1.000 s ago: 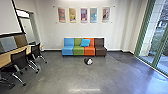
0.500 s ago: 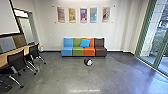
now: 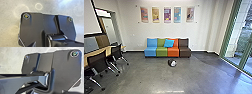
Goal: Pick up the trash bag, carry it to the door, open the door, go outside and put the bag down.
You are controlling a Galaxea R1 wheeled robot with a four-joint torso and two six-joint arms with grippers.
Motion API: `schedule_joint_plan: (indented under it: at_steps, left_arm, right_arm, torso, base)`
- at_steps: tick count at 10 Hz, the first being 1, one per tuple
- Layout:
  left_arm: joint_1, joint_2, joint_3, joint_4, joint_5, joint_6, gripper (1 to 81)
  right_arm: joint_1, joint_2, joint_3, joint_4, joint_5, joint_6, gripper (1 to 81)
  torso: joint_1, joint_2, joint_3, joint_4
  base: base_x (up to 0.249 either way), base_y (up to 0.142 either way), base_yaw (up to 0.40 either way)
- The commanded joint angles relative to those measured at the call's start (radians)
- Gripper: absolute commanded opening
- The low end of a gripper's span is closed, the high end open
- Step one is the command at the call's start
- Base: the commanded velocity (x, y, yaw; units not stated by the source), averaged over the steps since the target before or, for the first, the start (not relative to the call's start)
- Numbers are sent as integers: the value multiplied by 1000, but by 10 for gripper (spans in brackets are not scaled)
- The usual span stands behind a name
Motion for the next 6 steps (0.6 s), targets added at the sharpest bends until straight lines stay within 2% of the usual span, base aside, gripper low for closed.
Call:
schedule_joint_plan:
  at_steps: [1,6]
  left_arm:
    - [-61,-3,3,0,54,-2,811]
    - [-59,-6,3,0,54,-2,811]
  right_arm:
    - [34,-6,14,1,-53,-6,811]
    - [30,-33,5,4,-48,1,811]
  torso:
    - [0,0,0,0]
    - [0,0,0,0]
  base:
    - [136,0,0]
    - [136,0,0]
